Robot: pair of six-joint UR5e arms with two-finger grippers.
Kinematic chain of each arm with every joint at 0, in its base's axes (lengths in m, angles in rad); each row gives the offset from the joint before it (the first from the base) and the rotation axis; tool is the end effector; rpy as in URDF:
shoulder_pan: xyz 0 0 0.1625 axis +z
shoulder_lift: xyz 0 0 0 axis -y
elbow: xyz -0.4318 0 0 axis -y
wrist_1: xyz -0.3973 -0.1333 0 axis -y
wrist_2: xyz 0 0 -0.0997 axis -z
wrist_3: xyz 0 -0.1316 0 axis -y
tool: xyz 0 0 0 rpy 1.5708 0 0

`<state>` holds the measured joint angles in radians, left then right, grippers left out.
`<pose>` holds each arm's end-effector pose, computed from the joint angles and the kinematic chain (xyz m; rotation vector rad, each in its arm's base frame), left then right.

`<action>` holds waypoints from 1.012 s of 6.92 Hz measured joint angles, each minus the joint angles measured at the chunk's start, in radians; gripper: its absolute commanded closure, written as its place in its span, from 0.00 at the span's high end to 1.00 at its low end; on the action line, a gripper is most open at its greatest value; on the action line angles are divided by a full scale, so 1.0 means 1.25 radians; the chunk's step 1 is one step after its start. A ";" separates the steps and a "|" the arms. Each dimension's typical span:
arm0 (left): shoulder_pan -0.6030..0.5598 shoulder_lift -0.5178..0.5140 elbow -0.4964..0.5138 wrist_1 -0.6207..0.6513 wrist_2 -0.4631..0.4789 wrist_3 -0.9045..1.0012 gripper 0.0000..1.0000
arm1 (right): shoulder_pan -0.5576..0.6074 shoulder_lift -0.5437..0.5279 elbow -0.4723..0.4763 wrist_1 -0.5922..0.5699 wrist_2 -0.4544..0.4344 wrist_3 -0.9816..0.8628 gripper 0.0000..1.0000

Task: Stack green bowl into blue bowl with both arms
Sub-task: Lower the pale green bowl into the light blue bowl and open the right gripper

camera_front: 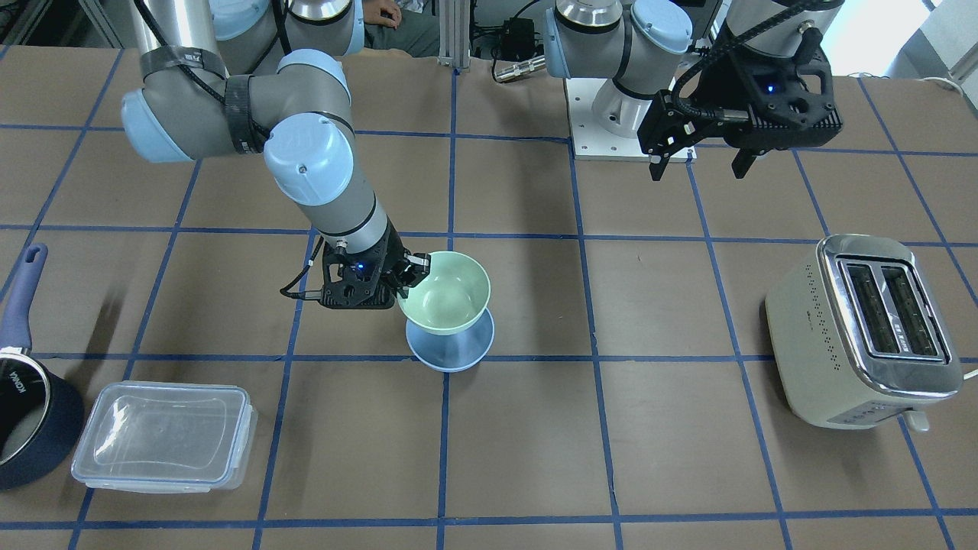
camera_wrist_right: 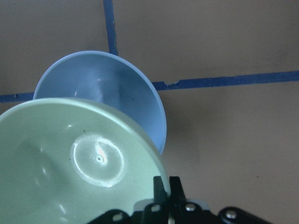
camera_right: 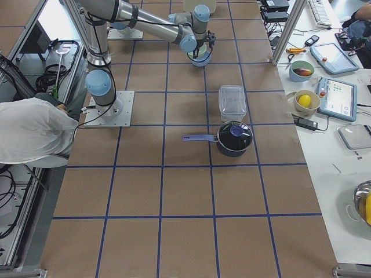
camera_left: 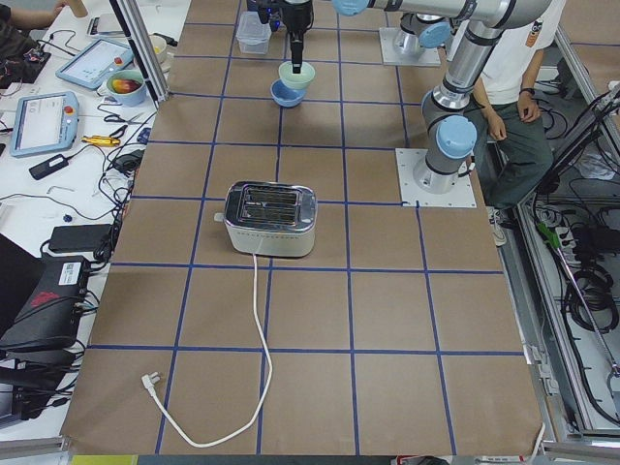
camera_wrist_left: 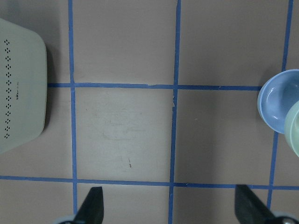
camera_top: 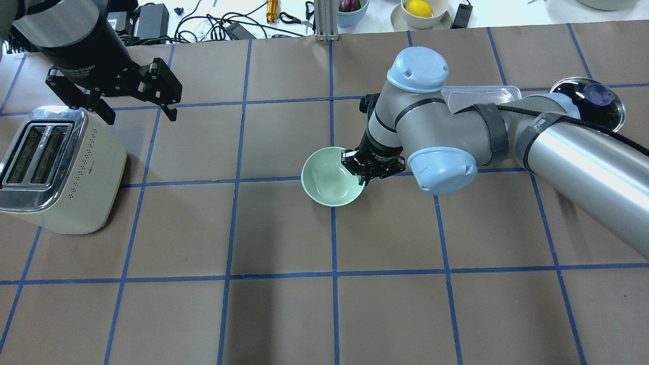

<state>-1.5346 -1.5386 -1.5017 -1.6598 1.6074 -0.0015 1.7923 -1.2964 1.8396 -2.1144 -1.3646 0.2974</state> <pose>-0.1109 -0.4870 0.5040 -0.0589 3.1042 -0.0181 0.2787 -0.5081 0.2440 0.1115 2.9391 0.0775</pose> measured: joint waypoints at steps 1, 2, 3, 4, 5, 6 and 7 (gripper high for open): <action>0.000 0.000 0.000 0.000 0.000 0.000 1.00 | 0.001 0.018 -0.015 -0.006 -0.003 0.002 0.00; 0.000 0.000 -0.002 0.000 0.000 0.000 1.00 | 0.002 0.032 -0.026 -0.009 -0.004 0.002 0.00; -0.001 0.003 -0.008 0.000 0.000 0.000 1.00 | 0.002 0.045 -0.031 -0.010 -0.004 0.002 0.64; -0.001 0.006 -0.015 0.002 0.000 0.000 1.00 | 0.002 0.055 -0.033 -0.010 -0.004 0.003 1.00; -0.001 0.009 -0.020 0.004 0.000 0.000 1.00 | 0.002 0.061 -0.033 -0.009 -0.004 0.003 1.00; -0.001 0.009 -0.021 0.005 0.000 0.000 1.00 | 0.002 0.062 -0.033 -0.007 -0.004 0.001 1.00; -0.001 0.010 -0.022 0.005 0.000 0.000 1.00 | 0.000 0.054 -0.039 -0.002 -0.007 -0.003 1.00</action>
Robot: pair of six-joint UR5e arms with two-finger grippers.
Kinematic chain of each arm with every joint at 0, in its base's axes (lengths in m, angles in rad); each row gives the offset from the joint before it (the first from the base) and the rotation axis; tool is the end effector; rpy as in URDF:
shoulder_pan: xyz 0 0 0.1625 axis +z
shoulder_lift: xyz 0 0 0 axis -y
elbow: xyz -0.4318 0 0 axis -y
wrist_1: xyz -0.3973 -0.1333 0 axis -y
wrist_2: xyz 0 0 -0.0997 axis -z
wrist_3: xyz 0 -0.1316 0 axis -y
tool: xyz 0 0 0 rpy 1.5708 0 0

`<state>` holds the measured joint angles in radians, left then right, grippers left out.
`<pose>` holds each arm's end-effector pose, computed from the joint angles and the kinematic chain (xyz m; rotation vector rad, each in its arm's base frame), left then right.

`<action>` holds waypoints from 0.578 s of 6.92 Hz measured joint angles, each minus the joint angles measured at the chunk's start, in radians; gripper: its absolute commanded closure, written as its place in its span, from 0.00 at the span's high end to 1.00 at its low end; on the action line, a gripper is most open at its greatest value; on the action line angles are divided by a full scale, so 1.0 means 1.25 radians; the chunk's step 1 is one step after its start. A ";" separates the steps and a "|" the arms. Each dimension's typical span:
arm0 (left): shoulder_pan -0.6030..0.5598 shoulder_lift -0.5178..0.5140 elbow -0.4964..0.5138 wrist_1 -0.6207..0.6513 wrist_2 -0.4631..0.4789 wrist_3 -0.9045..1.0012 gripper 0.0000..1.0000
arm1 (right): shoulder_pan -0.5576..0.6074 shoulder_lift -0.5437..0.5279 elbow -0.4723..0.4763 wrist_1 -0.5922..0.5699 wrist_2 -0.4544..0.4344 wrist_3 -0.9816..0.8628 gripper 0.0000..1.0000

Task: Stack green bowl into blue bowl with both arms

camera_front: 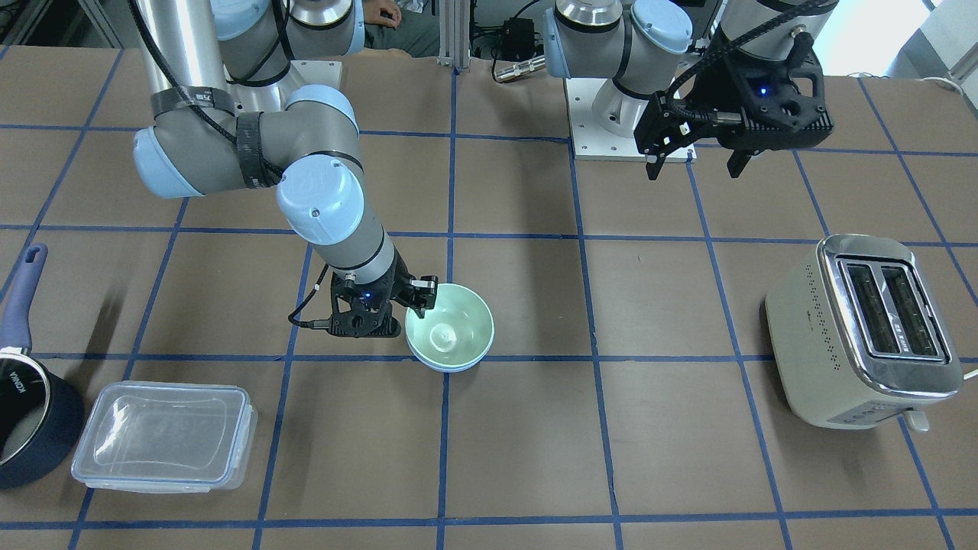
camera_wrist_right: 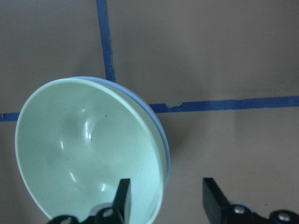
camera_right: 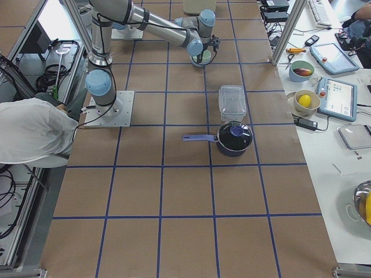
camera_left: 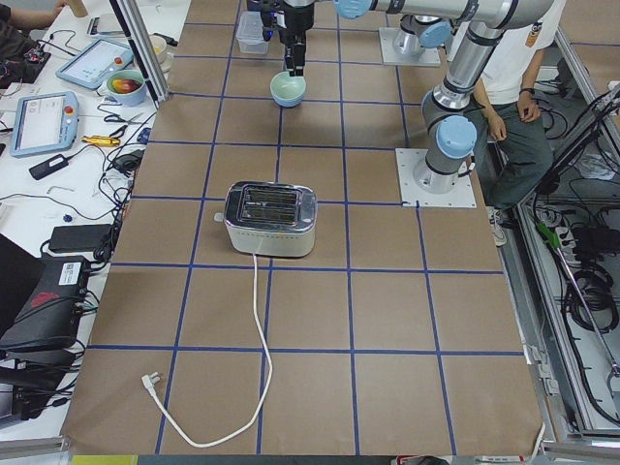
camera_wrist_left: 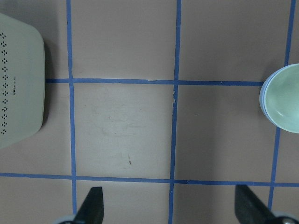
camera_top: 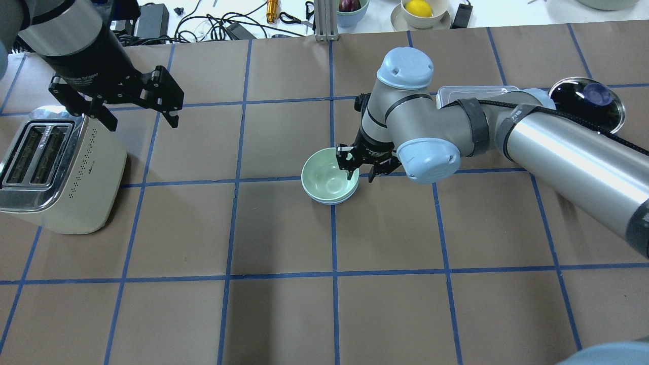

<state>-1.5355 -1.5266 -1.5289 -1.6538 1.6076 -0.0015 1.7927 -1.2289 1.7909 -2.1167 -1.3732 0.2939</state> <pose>-0.1115 -0.4811 0.4968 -0.0572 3.1042 -0.0038 0.2826 -0.5294 0.2270 0.1086 2.9510 0.0976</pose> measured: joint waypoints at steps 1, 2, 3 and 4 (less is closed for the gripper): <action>0.000 0.000 0.000 0.000 0.000 0.000 1.00 | -0.005 -0.021 -0.016 0.023 -0.016 -0.005 1.00; 0.000 0.000 0.000 0.000 0.000 0.000 1.00 | -0.013 -0.049 -0.042 0.076 -0.056 -0.012 1.00; 0.000 0.000 0.000 0.000 0.000 0.000 1.00 | -0.028 -0.078 -0.089 0.160 -0.100 -0.023 1.00; 0.000 0.000 0.000 0.000 0.000 0.000 1.00 | -0.046 -0.098 -0.155 0.272 -0.118 -0.032 1.00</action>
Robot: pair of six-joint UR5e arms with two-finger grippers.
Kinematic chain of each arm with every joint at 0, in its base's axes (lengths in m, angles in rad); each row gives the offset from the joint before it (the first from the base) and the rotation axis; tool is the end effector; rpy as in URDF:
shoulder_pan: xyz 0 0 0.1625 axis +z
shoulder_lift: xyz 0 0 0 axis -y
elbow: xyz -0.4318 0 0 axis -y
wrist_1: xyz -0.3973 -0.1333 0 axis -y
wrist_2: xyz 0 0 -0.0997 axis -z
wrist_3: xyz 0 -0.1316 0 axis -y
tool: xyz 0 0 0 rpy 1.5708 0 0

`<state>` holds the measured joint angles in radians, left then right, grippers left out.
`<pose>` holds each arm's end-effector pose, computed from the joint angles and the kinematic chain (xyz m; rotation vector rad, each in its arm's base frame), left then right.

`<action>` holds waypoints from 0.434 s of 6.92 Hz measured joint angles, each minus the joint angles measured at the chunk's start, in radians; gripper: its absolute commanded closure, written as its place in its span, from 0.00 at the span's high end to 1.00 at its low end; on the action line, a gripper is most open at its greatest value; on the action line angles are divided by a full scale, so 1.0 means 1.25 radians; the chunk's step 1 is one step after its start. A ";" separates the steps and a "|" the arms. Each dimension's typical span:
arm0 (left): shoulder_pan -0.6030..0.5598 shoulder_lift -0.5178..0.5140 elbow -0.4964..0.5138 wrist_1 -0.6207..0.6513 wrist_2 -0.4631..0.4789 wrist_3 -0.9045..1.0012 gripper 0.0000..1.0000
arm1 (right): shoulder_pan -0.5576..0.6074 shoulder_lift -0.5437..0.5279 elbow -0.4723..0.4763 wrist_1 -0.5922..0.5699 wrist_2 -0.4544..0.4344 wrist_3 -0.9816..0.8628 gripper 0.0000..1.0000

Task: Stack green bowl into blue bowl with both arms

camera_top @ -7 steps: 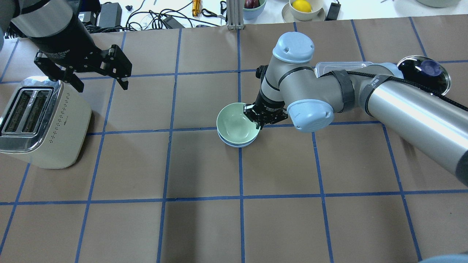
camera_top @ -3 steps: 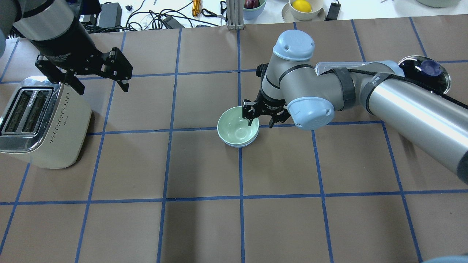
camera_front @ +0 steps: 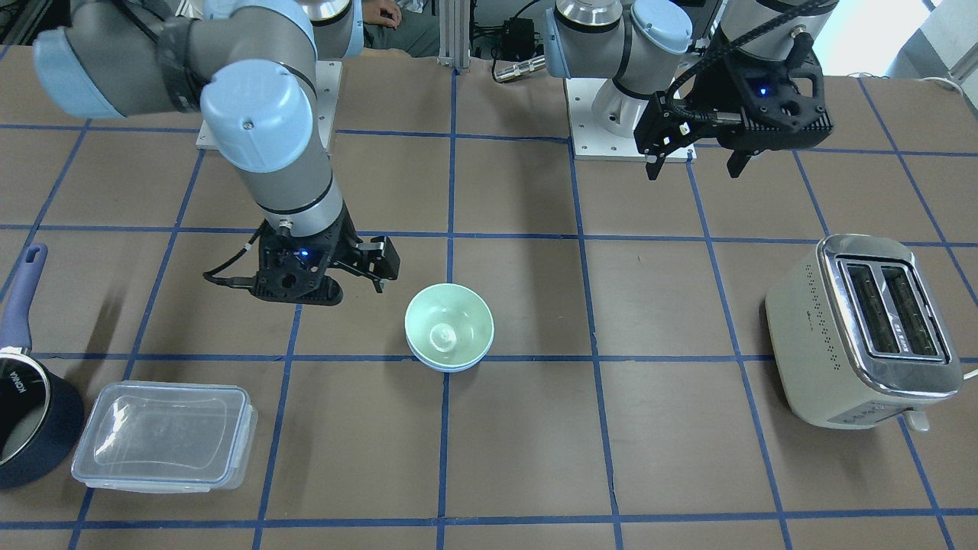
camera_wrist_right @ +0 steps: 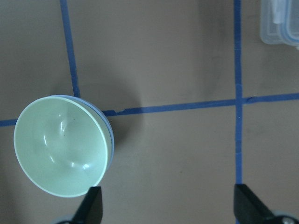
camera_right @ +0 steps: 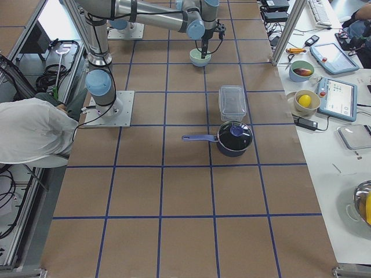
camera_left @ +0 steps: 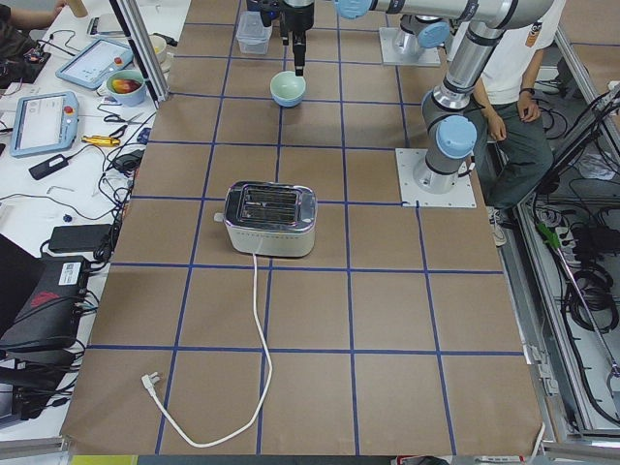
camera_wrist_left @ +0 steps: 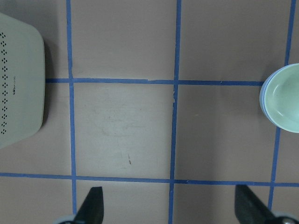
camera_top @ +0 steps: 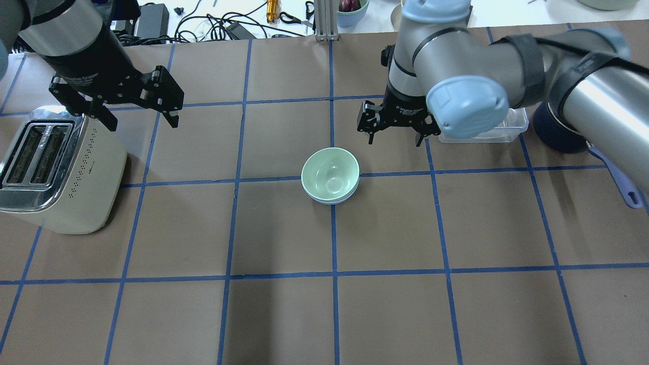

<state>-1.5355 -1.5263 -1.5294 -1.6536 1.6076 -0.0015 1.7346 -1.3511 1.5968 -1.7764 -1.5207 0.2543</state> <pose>-0.1116 -0.4810 0.4968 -0.0572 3.1042 -0.0038 0.2316 -0.5433 0.3520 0.1418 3.0967 0.0769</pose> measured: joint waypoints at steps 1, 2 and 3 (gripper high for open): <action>0.000 0.000 0.000 0.000 0.000 0.000 1.00 | -0.016 -0.008 -0.073 0.106 -0.007 -0.018 1.00; 0.000 0.000 0.000 0.000 0.000 0.000 1.00 | -0.039 -0.017 -0.133 0.181 -0.011 -0.066 1.00; 0.000 0.000 0.000 0.000 0.000 0.000 1.00 | -0.074 -0.034 -0.161 0.217 -0.011 -0.139 1.00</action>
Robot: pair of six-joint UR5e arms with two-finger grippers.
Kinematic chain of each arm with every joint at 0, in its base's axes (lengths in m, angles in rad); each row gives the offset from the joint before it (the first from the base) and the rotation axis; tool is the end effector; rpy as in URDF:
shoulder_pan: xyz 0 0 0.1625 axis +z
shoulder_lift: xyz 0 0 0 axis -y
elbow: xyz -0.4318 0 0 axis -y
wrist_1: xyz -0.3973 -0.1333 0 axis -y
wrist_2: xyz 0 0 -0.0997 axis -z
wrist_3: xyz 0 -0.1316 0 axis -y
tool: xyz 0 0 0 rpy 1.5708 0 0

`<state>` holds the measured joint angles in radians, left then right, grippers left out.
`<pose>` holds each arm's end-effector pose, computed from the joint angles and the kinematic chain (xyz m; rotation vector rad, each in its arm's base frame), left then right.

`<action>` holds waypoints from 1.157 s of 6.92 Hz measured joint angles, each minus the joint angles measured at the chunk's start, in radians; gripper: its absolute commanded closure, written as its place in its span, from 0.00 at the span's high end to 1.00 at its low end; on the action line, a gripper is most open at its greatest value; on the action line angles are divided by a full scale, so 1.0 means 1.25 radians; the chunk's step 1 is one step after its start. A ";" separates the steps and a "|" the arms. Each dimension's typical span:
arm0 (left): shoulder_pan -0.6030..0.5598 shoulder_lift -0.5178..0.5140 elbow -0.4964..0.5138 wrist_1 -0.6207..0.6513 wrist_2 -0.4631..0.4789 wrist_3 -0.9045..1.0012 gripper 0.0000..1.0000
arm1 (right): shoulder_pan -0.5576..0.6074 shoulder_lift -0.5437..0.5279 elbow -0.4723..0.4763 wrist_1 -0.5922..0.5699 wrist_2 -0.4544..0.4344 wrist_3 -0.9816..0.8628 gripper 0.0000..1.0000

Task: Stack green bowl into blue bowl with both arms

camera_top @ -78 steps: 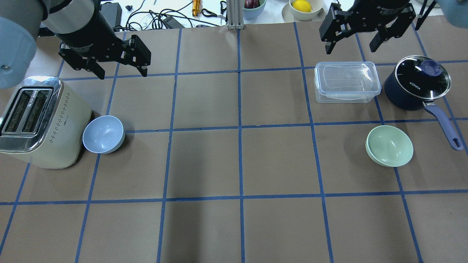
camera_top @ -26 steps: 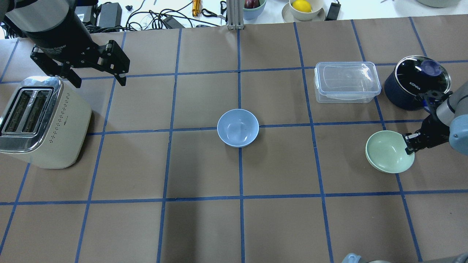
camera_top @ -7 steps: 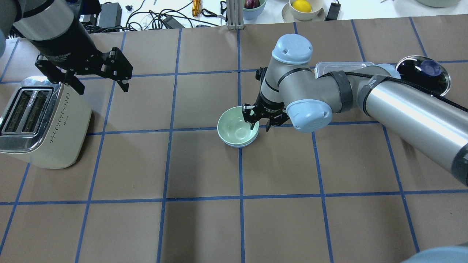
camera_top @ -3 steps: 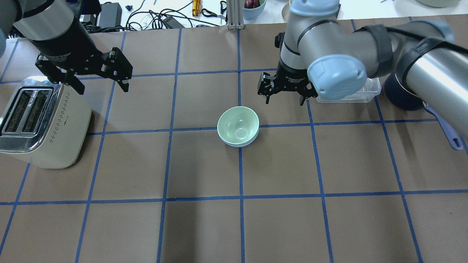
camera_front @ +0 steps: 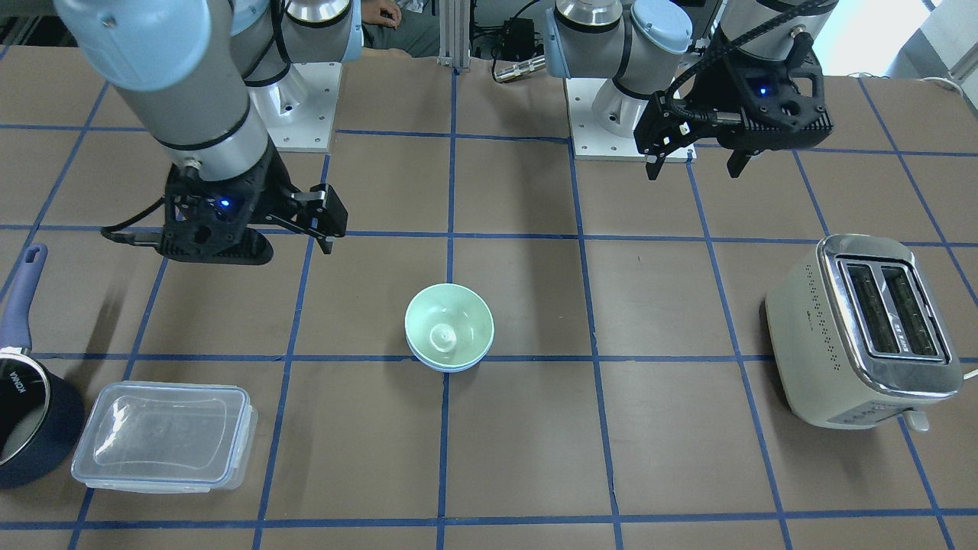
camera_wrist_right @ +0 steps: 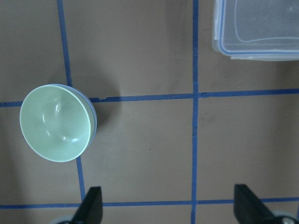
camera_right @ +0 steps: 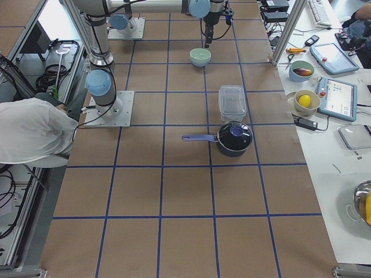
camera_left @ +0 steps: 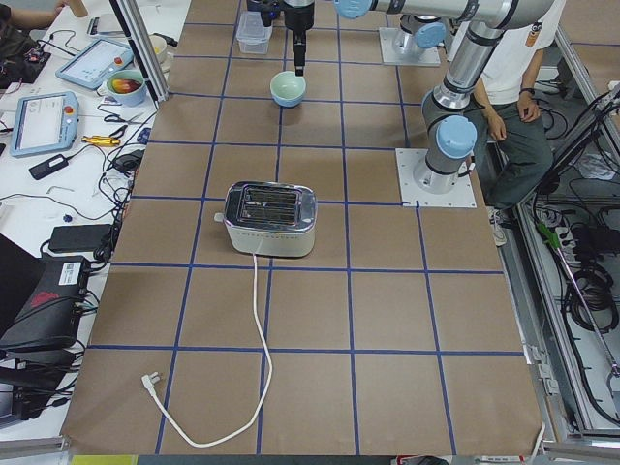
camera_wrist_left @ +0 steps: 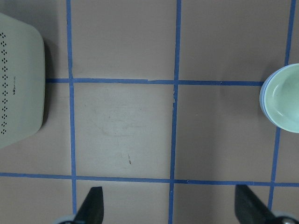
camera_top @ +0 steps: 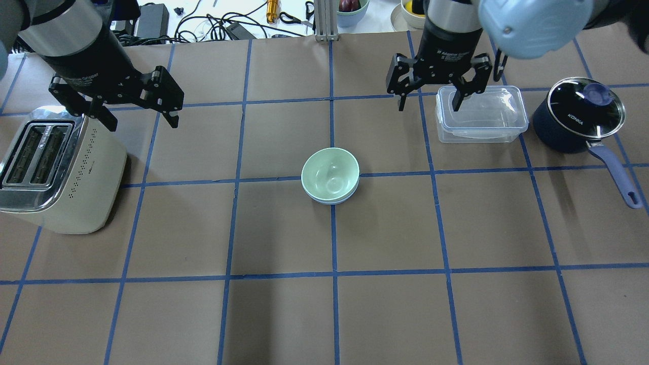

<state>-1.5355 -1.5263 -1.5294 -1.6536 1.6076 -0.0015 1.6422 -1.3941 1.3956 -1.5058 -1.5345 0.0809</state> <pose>-0.1116 -0.4810 0.4968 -0.0572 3.1042 -0.0038 0.1780 -0.5527 0.4491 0.0166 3.1086 0.1074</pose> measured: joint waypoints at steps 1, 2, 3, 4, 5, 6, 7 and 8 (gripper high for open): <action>0.000 0.000 0.000 0.000 0.000 0.000 1.00 | -0.042 -0.026 -0.002 0.017 0.003 -0.064 0.99; 0.000 0.000 0.000 0.000 0.000 0.000 1.00 | -0.071 -0.051 0.015 0.017 0.009 -0.095 0.98; 0.000 0.000 -0.001 0.000 0.000 0.000 1.00 | -0.084 -0.073 0.046 -0.003 0.011 -0.111 1.00; 0.000 0.000 -0.001 0.000 0.000 0.000 1.00 | -0.089 -0.094 0.077 -0.031 0.011 -0.118 1.00; 0.000 0.000 -0.001 0.000 0.000 0.000 1.00 | -0.090 -0.104 0.092 -0.046 0.010 -0.120 1.00; 0.000 0.000 -0.001 0.000 0.000 0.000 1.00 | -0.089 -0.105 0.097 -0.053 0.008 -0.120 1.00; 0.000 0.000 -0.001 0.000 0.000 0.000 1.00 | -0.089 -0.105 0.097 -0.056 0.009 -0.120 1.00; 0.000 0.000 -0.001 0.000 0.000 0.000 1.00 | -0.089 -0.105 0.098 -0.056 0.010 -0.119 1.00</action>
<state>-1.5355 -1.5263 -1.5303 -1.6532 1.6076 -0.0015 1.5308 -1.5250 1.5176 -1.5764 -1.5226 -0.0678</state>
